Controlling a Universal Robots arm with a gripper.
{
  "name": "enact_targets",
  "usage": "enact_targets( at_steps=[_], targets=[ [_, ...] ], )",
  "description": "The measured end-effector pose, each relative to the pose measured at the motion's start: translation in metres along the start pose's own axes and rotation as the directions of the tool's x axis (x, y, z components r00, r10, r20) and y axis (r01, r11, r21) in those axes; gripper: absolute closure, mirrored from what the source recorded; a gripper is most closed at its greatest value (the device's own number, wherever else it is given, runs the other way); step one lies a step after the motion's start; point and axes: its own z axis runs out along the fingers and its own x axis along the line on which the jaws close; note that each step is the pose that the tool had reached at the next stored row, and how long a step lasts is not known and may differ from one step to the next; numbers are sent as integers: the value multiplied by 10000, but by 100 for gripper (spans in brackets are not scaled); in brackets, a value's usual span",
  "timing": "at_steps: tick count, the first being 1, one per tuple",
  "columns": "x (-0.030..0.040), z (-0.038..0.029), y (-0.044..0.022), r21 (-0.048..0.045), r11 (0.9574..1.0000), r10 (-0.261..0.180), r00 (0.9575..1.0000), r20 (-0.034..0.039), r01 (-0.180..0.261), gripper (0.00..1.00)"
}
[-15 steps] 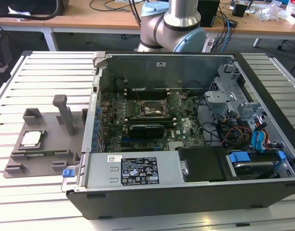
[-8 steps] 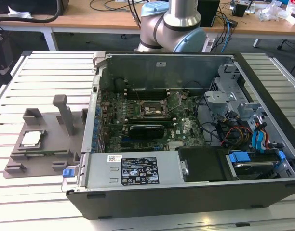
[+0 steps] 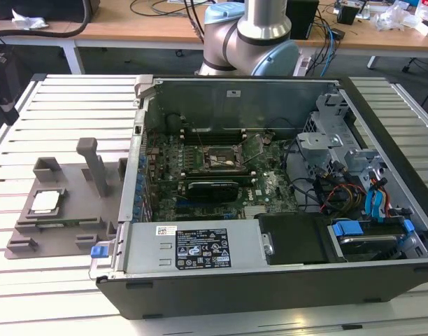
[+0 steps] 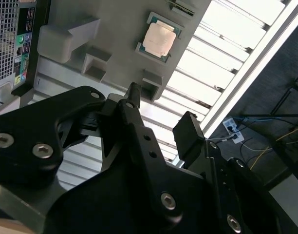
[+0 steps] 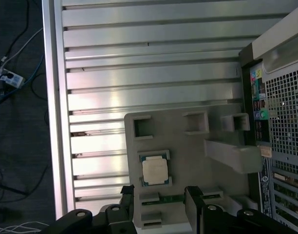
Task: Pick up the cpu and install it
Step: 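Pick up the cpu and move it towards the insertion slot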
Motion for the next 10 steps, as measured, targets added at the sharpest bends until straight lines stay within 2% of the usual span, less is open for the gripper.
enact_targets(
  at_steps=[10],
  targets=[
    [2,105,-3,-1,10000,0,10000,1,0,45]
  ],
)
